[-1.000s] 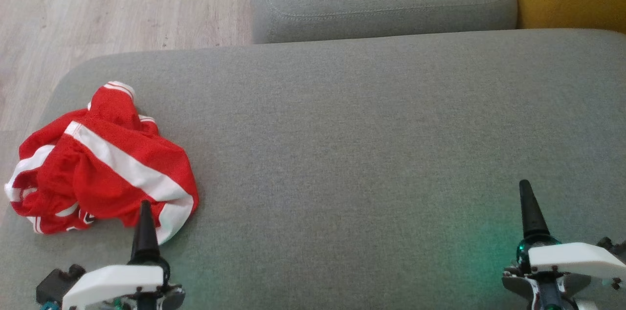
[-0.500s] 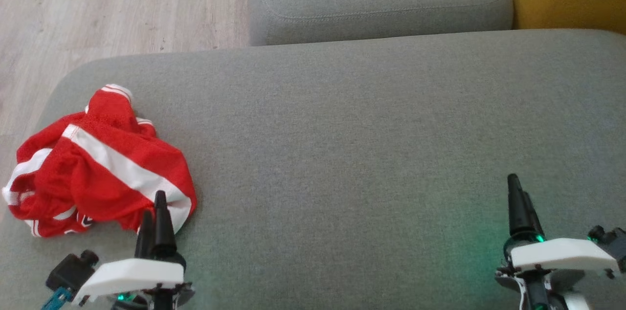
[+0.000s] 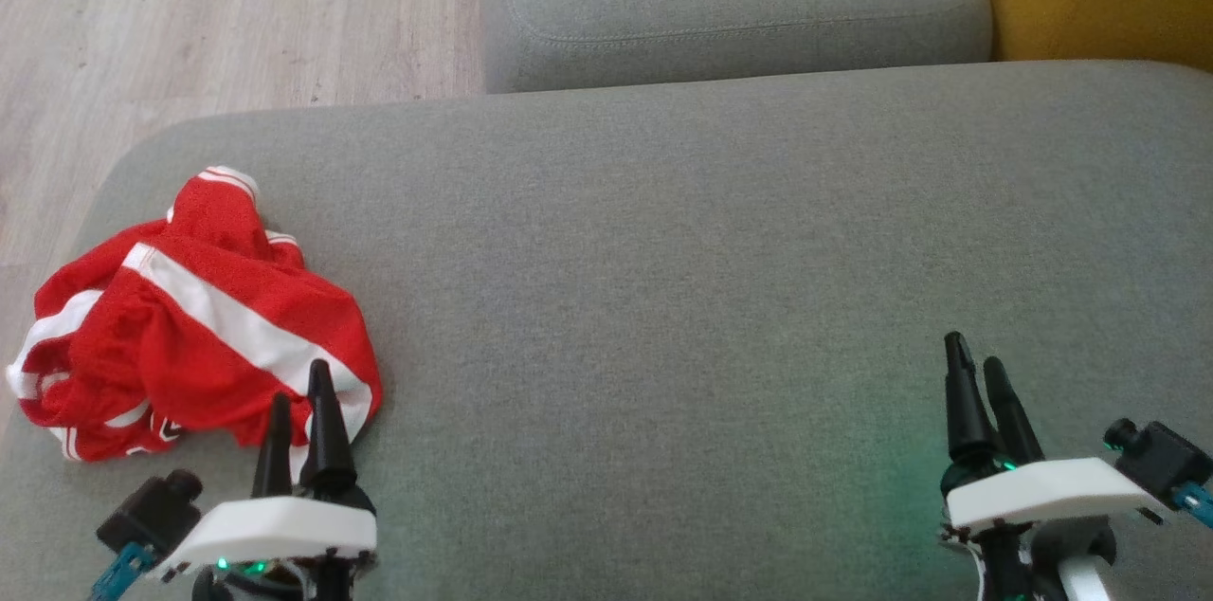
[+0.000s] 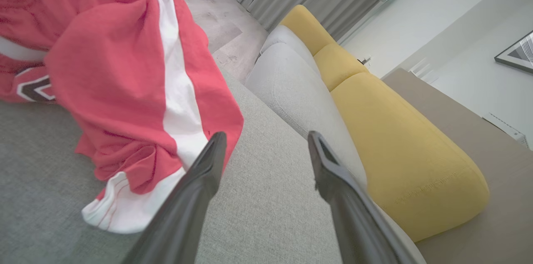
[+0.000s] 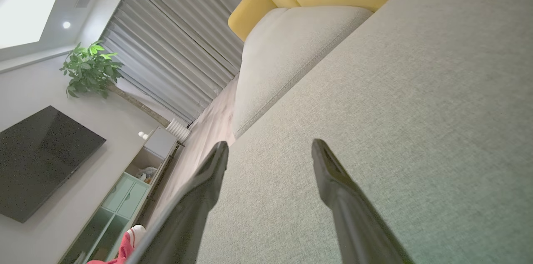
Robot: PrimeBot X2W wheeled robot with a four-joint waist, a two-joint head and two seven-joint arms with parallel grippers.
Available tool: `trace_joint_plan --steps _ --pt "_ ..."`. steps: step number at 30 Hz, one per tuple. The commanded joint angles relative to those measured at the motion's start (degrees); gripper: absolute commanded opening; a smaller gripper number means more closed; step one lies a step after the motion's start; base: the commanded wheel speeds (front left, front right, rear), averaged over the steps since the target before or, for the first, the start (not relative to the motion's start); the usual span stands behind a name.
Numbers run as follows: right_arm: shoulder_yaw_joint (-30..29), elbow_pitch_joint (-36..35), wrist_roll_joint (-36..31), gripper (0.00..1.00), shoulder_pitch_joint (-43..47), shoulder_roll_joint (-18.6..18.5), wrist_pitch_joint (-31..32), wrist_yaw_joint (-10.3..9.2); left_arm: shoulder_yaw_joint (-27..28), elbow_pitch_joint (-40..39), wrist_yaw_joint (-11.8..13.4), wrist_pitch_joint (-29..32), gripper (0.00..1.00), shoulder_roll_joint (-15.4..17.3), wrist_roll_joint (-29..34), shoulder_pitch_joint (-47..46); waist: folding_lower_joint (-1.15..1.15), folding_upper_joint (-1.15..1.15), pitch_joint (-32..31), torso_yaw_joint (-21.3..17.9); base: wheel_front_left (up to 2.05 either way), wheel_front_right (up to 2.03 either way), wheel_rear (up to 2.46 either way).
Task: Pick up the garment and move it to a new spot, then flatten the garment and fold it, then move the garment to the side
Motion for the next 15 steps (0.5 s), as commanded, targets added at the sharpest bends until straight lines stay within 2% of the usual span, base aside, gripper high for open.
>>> trace_joint_plan --steps 1,15 --pt "1.44 -2.59 -2.67 1.00 -1.69 -0.32 -0.91 -0.02 0.06 -2.71 0.48 -1.17 1.00 0.30 2.60 -2.88 0.00 0.00 -0.05 0.06 0.00 0.00 0.00" --pt "3.00 -3.93 -14.10 1.00 -1.16 -0.38 -3.44 -0.03 -1.72 -3.30 2.47 -3.72 1.00 0.34 13.32 -2.39 0.00 0.00 -0.81 0.47 0.00 0.00 0.00"
